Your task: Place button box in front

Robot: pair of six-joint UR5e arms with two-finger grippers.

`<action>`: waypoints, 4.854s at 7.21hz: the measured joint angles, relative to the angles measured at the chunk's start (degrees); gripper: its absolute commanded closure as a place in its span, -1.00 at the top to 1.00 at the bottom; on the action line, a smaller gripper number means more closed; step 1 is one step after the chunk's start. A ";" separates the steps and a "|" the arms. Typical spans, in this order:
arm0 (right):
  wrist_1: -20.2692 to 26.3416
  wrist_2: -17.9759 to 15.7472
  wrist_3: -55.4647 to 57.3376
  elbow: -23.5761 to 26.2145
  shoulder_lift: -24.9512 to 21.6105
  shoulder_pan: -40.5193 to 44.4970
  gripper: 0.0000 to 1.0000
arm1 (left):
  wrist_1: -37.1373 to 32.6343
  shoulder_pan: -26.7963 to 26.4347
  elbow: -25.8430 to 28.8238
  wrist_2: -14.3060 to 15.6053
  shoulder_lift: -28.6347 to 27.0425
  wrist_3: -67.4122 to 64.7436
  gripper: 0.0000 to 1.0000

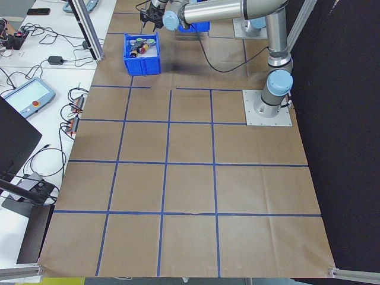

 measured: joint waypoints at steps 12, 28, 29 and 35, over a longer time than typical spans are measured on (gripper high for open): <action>-23.98 -6.65 34.53 -0.16 21.43 32.38 -1.00 | -53.98 16.83 -11.90 3.43 36.19 94.59 0.99; -21.04 -3.69 38.30 -4.55 18.98 29.77 1.00 | -38.12 17.00 -21.48 4.51 41.16 100.87 1.00; -18.26 -3.58 38.41 -7.00 18.48 27.08 1.00 | -38.65 17.01 -21.30 5.16 41.24 100.90 1.00; -5.62 -4.14 39.33 -13.29 12.21 14.32 1.00 | -39.04 17.05 -21.89 5.95 42.95 100.85 1.00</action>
